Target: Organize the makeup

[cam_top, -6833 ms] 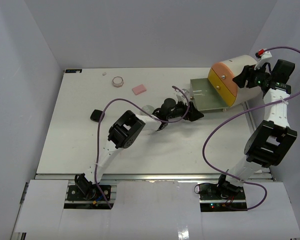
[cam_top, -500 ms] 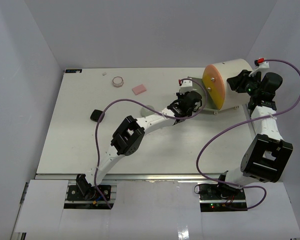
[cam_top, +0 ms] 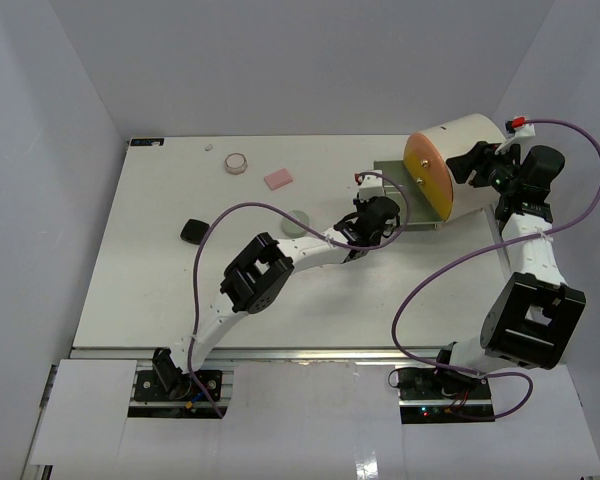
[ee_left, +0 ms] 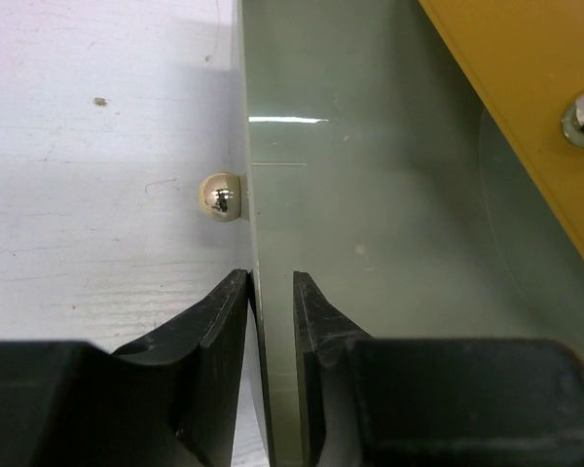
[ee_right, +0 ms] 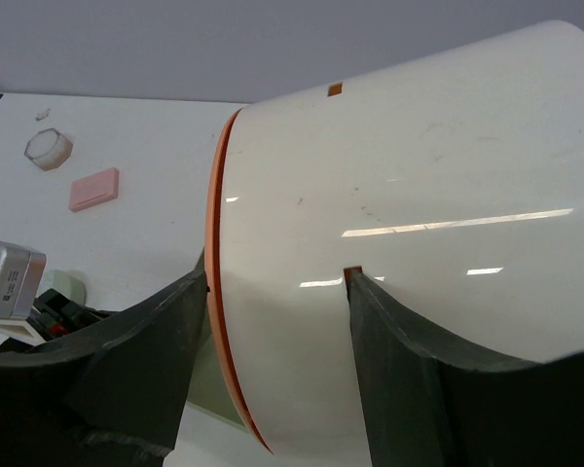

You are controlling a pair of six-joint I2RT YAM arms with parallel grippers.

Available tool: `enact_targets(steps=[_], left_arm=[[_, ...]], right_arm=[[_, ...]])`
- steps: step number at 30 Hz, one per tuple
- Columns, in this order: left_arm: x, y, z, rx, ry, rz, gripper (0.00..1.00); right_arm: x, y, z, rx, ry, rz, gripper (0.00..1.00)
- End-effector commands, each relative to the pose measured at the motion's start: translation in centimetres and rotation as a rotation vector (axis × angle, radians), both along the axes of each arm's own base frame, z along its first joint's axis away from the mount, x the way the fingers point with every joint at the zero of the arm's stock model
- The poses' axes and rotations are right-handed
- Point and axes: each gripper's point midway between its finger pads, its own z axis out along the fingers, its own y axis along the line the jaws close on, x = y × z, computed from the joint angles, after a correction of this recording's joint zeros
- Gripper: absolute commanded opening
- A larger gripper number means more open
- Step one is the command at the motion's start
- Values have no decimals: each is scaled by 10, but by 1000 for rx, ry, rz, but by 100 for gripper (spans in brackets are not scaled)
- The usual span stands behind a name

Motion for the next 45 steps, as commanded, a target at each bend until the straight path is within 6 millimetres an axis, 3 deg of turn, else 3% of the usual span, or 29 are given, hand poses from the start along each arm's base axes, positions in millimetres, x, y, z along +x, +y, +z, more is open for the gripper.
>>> enact_targets(steps=[1,12,21,27,45], left_arm=[[-43,-47,140,-313,-141,-187,38],[-52,-41,168,-345,-184,-228,56],[-58,-39,175,-354,-196,-252,67],[-60,-38,176,-358,-197,-257,73],[-62,-32,172,-356,-194,-270,74]], right_arm=[[-20,29,-18,69,114,100,69],[-27,12,21,14,21,59,75],[-33,-7,44,-16,-25,21,80],[-37,-17,46,-28,-26,8,84],[-56,-31,45,-46,-19,7,84]])
